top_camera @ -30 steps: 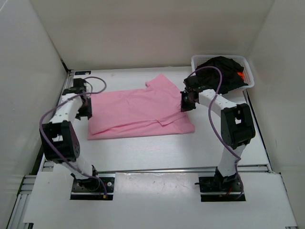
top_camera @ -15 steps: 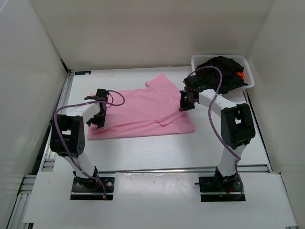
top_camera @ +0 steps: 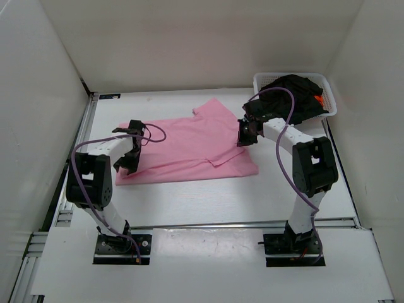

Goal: Fold and stack the t-shirts
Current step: Fold the flattened tshirt in 1/3 of the way

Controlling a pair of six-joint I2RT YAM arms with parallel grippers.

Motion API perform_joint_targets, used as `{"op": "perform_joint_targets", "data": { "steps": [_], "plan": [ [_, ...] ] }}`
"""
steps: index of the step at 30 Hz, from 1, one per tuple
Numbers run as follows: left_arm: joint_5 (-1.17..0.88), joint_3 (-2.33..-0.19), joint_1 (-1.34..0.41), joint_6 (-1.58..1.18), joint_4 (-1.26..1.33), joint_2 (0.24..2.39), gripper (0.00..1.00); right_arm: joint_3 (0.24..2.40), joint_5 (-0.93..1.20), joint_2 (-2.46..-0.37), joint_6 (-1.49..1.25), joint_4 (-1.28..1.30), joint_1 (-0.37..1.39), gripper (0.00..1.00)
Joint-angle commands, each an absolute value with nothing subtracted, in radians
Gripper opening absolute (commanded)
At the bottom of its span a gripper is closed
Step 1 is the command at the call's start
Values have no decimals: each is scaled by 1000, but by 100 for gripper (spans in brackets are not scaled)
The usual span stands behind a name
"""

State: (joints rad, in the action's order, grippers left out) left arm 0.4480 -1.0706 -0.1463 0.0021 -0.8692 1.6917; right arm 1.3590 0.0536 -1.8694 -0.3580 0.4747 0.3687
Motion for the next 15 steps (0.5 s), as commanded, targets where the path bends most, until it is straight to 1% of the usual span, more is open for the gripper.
{"op": "perform_joint_targets", "data": {
  "steps": [1, 10, 12, 15],
  "plan": [
    [434, -1054, -153, 0, -897, 1652, 53, 1356, 63, -1864, -356, 457, 371, 0],
    [512, -1075, -153, 0, -844, 1759, 52, 1347, 45, -1855, -356, 457, 371, 0],
    [549, -1118, -153, 0, -833, 1787, 50, 1347, 44, -1855, -356, 457, 371, 0],
    [558, -1178, -153, 0, -833, 1810, 50, 1347, 54, -1855, -365, 457, 371, 0]
  ]
}}
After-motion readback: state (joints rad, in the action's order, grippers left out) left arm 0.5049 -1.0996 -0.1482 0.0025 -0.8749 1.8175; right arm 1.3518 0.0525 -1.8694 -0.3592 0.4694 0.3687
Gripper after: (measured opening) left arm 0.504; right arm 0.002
